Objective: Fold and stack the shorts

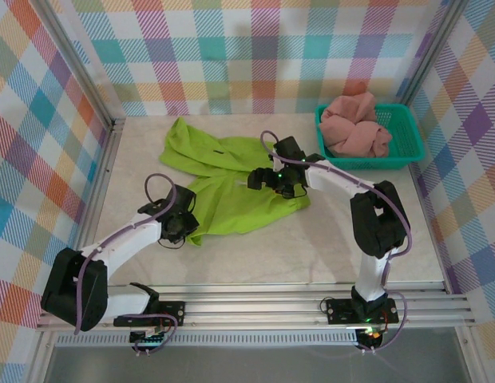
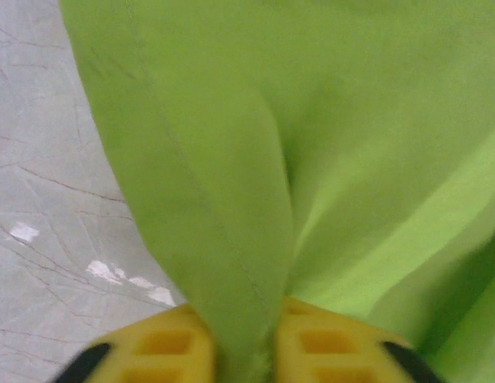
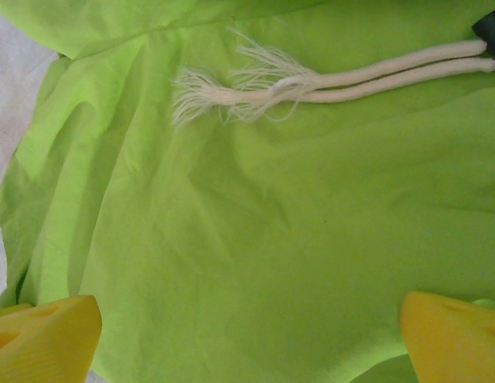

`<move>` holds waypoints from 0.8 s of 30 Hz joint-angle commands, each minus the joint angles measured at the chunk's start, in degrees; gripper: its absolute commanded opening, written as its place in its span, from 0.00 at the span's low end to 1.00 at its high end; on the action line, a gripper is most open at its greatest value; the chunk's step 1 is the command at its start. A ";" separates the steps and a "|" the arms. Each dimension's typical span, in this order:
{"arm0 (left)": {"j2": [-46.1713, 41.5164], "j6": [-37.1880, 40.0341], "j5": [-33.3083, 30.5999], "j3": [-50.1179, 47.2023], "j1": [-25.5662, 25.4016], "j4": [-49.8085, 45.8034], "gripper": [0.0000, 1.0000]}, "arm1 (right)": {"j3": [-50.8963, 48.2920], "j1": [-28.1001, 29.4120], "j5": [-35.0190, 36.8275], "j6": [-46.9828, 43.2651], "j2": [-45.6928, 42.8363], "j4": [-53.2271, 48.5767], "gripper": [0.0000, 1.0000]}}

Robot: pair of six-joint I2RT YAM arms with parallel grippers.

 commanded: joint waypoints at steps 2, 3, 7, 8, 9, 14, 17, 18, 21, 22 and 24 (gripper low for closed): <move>-1.70 5.35 -5.82 7.39 0.61 -5.42 0.02 | -1.76 -0.09 1.30 0.53 -0.97 0.32 0.96; -1.73 6.69 -6.18 9.50 1.57 -6.60 0.00 | -2.20 -0.09 1.62 0.50 -0.83 0.17 0.96; -0.50 11.95 -6.42 17.02 6.82 -10.77 0.02 | -3.38 -0.82 3.30 1.04 0.10 -0.62 0.96; -0.23 12.94 -6.73 18.35 7.91 -11.27 0.06 | -3.56 -1.12 3.63 1.16 0.38 -0.83 0.96; 0.07 13.76 -7.02 19.43 9.30 -11.72 0.11 | -3.80 -1.55 3.97 1.33 0.68 -0.97 0.96; 1.09 15.26 -2.23 20.14 17.74 -9.86 0.56 | -6.65 -4.64 5.45 3.61 0.95 0.22 0.96; 0.49 14.67 2.09 20.50 19.04 -9.84 0.68 | -7.12 -5.54 2.31 4.97 0.88 1.47 0.96; -0.49 13.63 4.24 19.55 18.67 -9.66 0.69 | -6.88 -5.54 1.47 5.32 0.77 1.68 0.96; -4.93 10.86 4.30 13.81 15.19 -9.60 0.70 | -6.74 -5.30 -1.57 6.16 -0.74 3.11 0.96; -6.53 10.15 3.33 11.96 13.71 -9.71 0.70 | -6.79 -5.07 -2.27 6.20 -1.58 3.78 0.96; -9.47 7.57 1.52 8.32 10.29 -10.15 0.70 | -6.38 -3.89 -3.29 5.35 -3.80 5.13 0.96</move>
